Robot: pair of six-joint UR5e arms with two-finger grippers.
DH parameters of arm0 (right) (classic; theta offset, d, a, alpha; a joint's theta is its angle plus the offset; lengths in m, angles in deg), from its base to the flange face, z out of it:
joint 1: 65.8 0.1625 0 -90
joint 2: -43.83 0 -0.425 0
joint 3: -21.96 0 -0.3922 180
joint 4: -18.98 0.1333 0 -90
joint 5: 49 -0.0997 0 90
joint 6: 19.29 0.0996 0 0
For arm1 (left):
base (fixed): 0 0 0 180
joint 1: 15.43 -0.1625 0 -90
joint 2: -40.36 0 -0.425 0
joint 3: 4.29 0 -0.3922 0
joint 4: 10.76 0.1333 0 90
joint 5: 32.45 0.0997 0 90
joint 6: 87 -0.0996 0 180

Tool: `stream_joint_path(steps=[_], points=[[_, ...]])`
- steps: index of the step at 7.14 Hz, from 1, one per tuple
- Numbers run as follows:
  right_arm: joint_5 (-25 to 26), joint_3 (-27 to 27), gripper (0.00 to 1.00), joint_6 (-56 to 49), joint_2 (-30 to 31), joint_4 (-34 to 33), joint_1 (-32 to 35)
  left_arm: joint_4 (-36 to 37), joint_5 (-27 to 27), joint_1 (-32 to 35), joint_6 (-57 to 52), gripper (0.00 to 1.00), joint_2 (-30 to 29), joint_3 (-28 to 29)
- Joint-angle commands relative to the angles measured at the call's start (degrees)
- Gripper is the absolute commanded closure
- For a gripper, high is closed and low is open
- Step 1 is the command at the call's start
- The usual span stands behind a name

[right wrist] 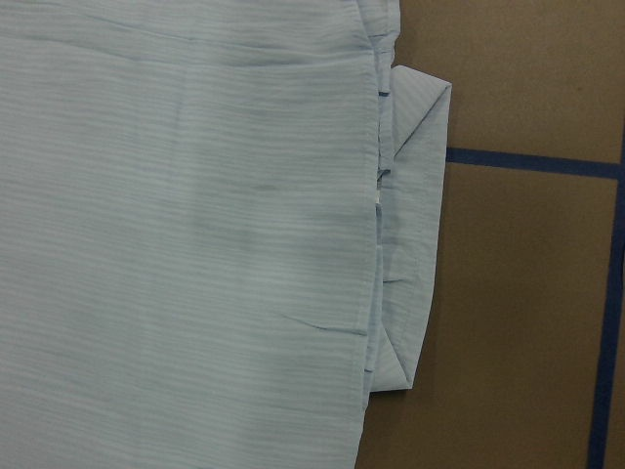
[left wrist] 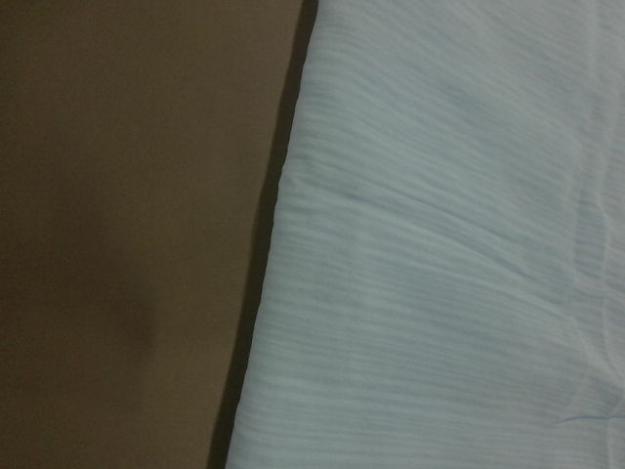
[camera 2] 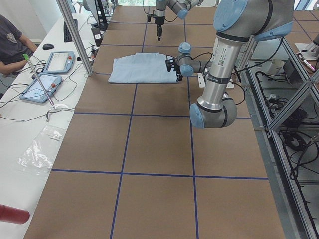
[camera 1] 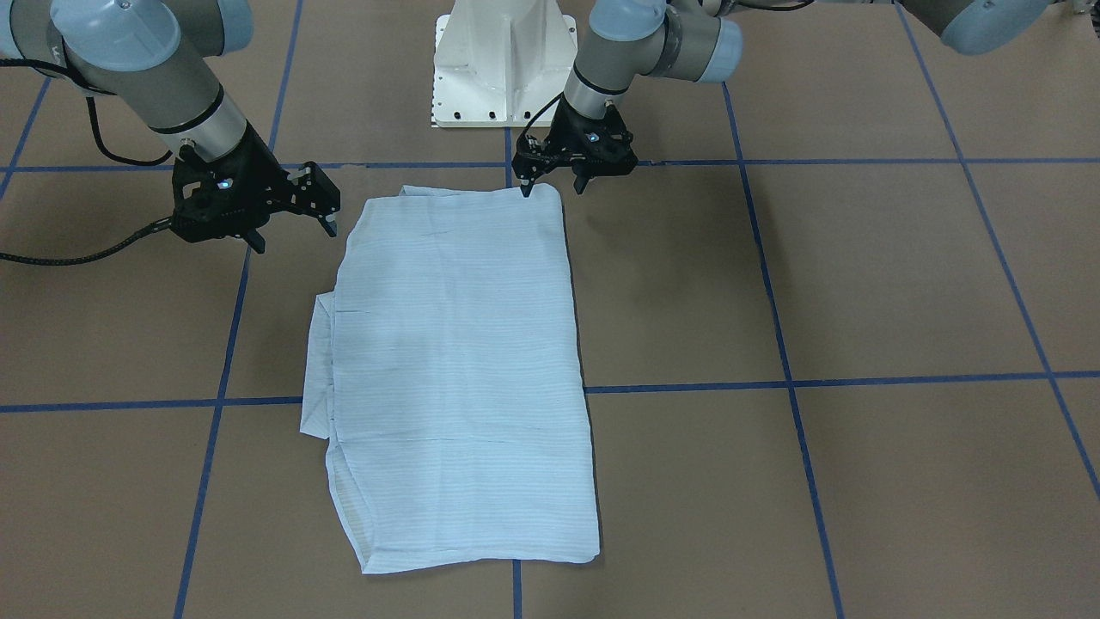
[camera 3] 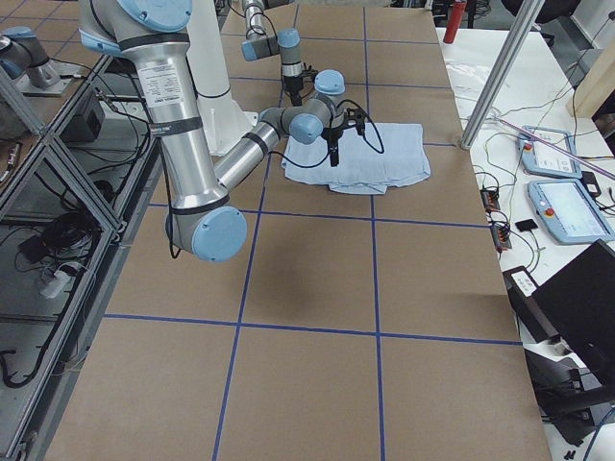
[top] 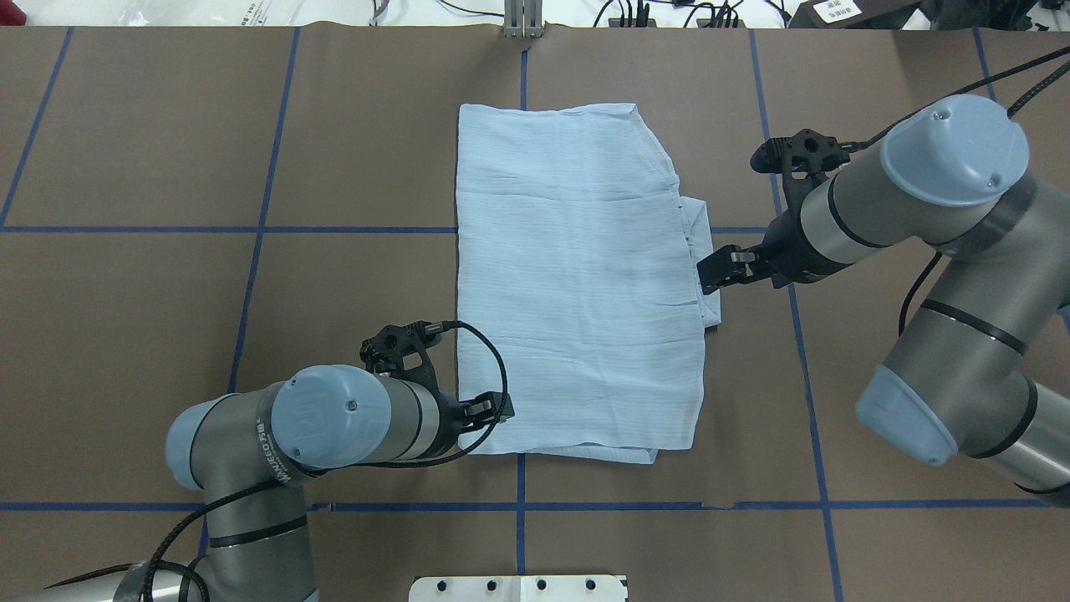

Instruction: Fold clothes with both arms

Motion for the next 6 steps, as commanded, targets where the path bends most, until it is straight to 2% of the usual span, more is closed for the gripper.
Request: stream_joint_path(steps=[1,6], points=[[0.2,-0.1,0.0,0.4,0.0,0.0,-0.3,0.3,0.0,-1.0,0.0,0.11,-0.3,1.6],[0.2,0.0,0.0,0.4,-0.1,0.0,-0.3,0.3,0.3,-1.2,-0.6,0.21,-1.0,2.9]])
